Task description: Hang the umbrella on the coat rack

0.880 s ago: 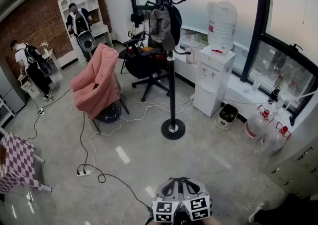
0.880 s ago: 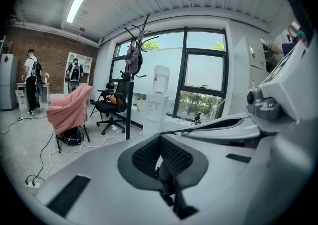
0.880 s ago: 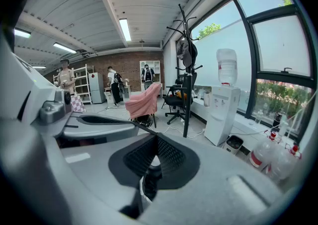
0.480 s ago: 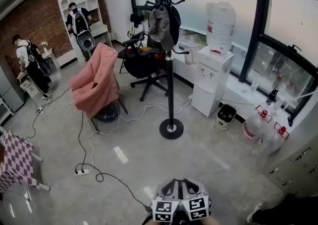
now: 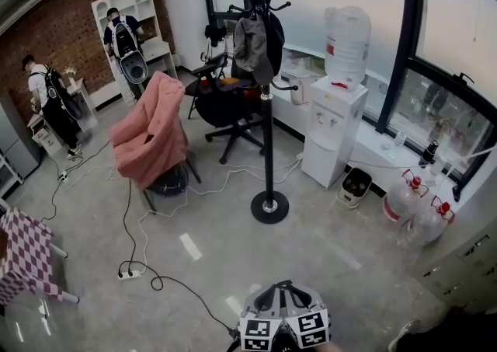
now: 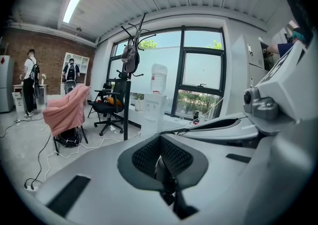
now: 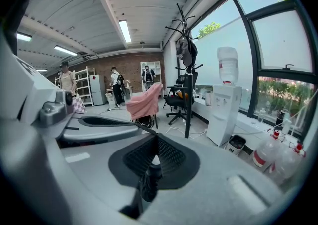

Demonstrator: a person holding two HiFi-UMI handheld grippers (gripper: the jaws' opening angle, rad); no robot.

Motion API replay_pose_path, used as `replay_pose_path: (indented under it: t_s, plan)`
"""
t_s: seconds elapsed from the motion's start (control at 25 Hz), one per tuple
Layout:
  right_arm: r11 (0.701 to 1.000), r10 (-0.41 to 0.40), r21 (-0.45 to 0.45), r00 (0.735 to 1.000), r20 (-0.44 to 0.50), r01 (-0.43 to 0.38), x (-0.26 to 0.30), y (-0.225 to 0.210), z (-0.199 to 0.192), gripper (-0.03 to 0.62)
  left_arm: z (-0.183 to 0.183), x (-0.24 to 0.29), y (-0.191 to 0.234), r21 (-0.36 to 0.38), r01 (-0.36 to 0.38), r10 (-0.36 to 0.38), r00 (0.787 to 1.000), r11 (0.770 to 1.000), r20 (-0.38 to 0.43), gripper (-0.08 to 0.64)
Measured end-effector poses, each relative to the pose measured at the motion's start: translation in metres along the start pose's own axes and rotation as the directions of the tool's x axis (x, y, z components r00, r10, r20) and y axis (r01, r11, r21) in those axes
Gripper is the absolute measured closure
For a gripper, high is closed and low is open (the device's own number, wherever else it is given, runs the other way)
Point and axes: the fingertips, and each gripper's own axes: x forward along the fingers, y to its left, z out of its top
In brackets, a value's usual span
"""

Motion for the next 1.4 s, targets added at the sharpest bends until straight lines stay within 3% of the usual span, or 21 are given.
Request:
replay_pose_path:
  t_s: [0.68,0.92,1.4]
  plan:
    - [0.992,-0.088,0.088,0.996,0.005,0.087,0.087,-0.078,0.045,0.589,0.055,0.116,0.036,0.051,0.132,-0.131,0.991,0.990,-0.026,0.551]
    - [0.989,-0.116,0.090,0.993,0.010,0.115,0.126,-0.094,0.071,0.589,0.076,0.153,0.063,0.043,0.159,-0.158,0.987,0.986,-0.025,0.551]
    - [0.975,-0.201,0.103,0.980,0.011,0.199,0.182,-0.112,0.106,0.589,0.101,0.201,0.108,0.120,0.225,-0.222,0.974,0.967,-0.035,0.551]
